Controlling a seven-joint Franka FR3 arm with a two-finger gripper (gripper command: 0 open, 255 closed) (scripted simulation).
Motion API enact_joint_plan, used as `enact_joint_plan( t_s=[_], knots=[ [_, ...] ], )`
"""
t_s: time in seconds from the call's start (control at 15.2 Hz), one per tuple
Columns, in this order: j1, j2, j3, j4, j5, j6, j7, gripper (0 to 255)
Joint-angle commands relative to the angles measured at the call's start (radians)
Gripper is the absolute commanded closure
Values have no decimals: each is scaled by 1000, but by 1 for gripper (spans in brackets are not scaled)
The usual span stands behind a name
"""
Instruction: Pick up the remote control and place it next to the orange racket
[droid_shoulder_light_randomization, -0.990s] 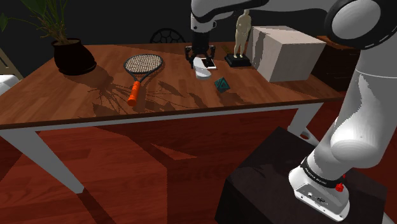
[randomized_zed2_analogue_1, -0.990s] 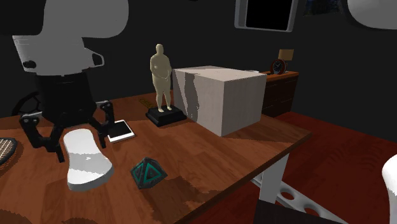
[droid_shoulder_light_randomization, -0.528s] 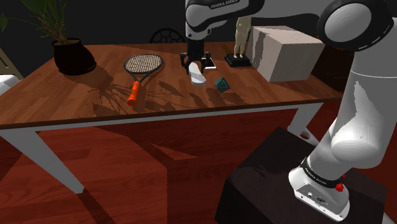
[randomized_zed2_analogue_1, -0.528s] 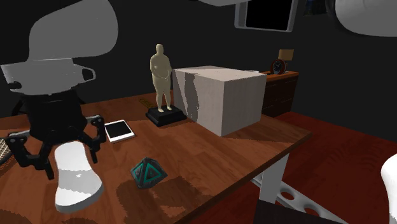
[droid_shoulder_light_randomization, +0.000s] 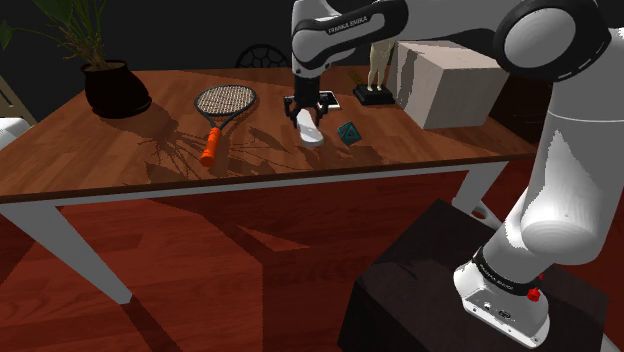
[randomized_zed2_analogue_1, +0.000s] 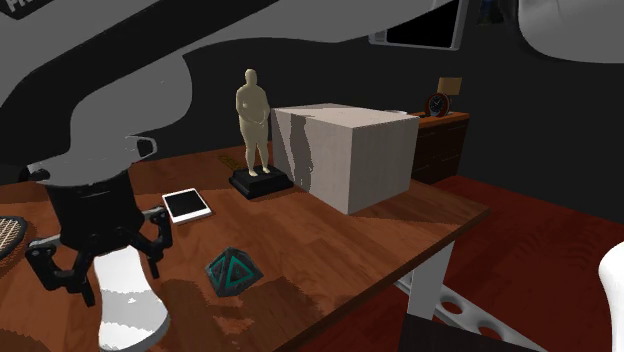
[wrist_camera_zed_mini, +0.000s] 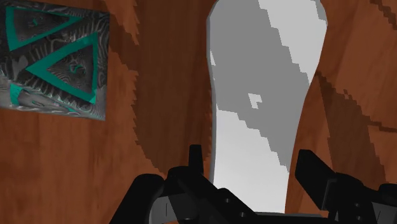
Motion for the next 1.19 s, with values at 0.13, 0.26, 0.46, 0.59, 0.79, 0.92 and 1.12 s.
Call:
enact_joint_plan(
  t_s=[0.13,0.26,0.46,0.59,0.79,0.92,1.12],
  knots=[
    [0,13,0,-37,0,51,0,255],
    [0,22,0,-52,0,75,-1,255],
    [0,26,0,-59,0,86,-1,255],
    [0,26,0,-59,0,86,-1,255],
    [0,26,0,-59,0,86,-1,255],
    [0,26,0,-59,0,86,-1,0],
    [0,26,0,-59,0,85,-1,0]
  ],
)
